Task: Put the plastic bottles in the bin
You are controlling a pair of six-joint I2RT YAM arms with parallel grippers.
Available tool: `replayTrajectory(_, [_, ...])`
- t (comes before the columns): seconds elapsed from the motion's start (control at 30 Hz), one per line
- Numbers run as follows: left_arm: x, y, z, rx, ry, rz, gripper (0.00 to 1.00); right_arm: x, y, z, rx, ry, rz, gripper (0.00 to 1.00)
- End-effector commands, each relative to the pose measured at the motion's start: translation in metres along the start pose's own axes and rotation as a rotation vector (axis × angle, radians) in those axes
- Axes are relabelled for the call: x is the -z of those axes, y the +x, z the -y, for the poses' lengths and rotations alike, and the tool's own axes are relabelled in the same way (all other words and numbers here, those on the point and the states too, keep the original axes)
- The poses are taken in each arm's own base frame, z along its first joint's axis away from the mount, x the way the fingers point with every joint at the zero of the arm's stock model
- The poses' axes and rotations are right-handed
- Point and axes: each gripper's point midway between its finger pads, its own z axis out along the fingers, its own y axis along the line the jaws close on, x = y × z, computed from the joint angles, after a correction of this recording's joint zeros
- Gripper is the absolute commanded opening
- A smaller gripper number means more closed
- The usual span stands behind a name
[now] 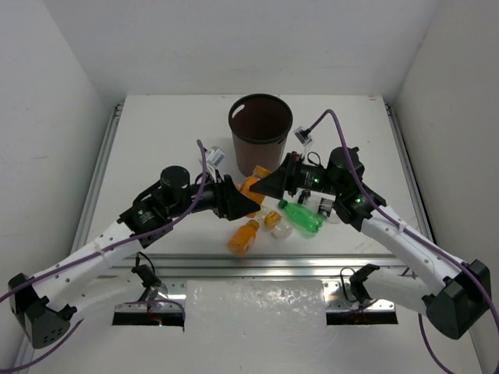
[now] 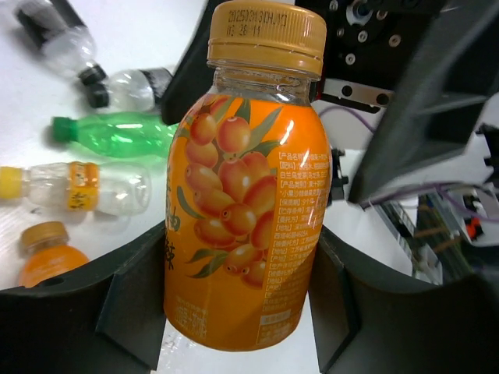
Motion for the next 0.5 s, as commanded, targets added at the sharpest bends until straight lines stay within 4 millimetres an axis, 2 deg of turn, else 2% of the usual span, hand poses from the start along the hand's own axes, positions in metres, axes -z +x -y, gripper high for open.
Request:
replayTrajectory(0.0, [-0.004,-0.007,0.029,-0.053,0.139,0.01,0.0,-0.007,-0.026,-0.036,0.11,-0.101,0.071,0.99])
replayTrajectory(0.07, [-0.006,-0.007,0.032,-0.058,0.162,0.004,0.0,-0.009,-0.024,-0.035,0.107,-0.102,0.061,0.96])
replayTrajectory(0.1, [-0.005,-0.005,0.033,-0.051,0.171,-0.004,0.0,-0.01,-0.022,-0.034,0.107,-0.106,0.057,0.82])
replayTrajectory(0.2, [-0.006,-0.017,0.035,-0.068,0.165,0.049,0.0,-0.015,-0.017,-0.036,0.092,-0.143,0.02,0.5])
replayTrajectory(0.23, [-0.006,-0.019,0.032,-0.062,0.137,0.052,0.03,-0.015,-0.015,-0.037,0.083,-0.151,0.012,0.3])
replayTrajectory(0.27, [-0.007,-0.021,0.024,-0.049,0.088,0.061,0.14,-0.015,-0.015,-0.037,0.083,-0.154,0.007,0.21])
replayTrajectory(0.3, [-0.007,-0.024,0.02,-0.046,0.063,0.07,0.41,-0.016,-0.015,-0.037,0.081,-0.146,0.006,0.13])
replayTrajectory(0.33, [-0.006,-0.025,0.016,-0.033,0.025,0.07,0.58,-0.016,-0.02,-0.033,0.102,-0.118,0.025,0.01])
replayTrajectory(0.37, [-0.005,-0.027,0.009,-0.023,-0.021,0.078,0.82,-0.015,-0.024,-0.033,0.121,-0.097,0.037,0.0])
replayTrajectory(0.4, [-0.003,-0.041,-0.002,-0.017,-0.106,0.133,0.99,-0.014,-0.03,-0.03,0.157,-0.055,0.044,0.0])
replayTrajectory(0.43, [0.002,-0.034,-0.017,0.003,-0.193,0.107,1.0,-0.013,-0.038,-0.028,0.182,-0.02,0.062,0.0])
replayTrajectory(0.47, [0.012,-0.05,-0.035,0.015,-0.324,0.182,1.0,-0.011,-0.056,-0.025,0.198,0.064,0.105,0.0])
